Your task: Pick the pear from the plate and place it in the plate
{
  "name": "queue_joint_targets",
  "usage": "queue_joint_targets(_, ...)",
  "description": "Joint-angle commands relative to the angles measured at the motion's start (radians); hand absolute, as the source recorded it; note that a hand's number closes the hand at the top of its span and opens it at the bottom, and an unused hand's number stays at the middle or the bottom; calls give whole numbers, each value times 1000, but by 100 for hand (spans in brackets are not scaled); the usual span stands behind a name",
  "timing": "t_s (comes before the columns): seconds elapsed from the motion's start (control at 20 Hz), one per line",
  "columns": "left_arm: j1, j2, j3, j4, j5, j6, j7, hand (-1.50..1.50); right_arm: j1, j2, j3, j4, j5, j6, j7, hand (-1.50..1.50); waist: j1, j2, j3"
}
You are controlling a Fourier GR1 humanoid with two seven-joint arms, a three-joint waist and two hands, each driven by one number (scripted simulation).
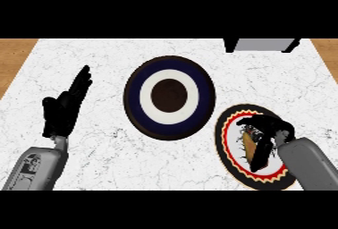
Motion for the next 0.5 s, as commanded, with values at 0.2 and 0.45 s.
queue_joint_targets(0.2, -28, -33, 22, 4, -39, -10, 42, 0, 48, 63, 28, 53, 203, -86, -129, 150, -2, 5, 3)
queue_joint_targets(0.45, 66, -57, 4, -32, -89, 12, -40, 0, 117, 36, -46, -61, 231, -149, -98, 150, -9, 1, 3)
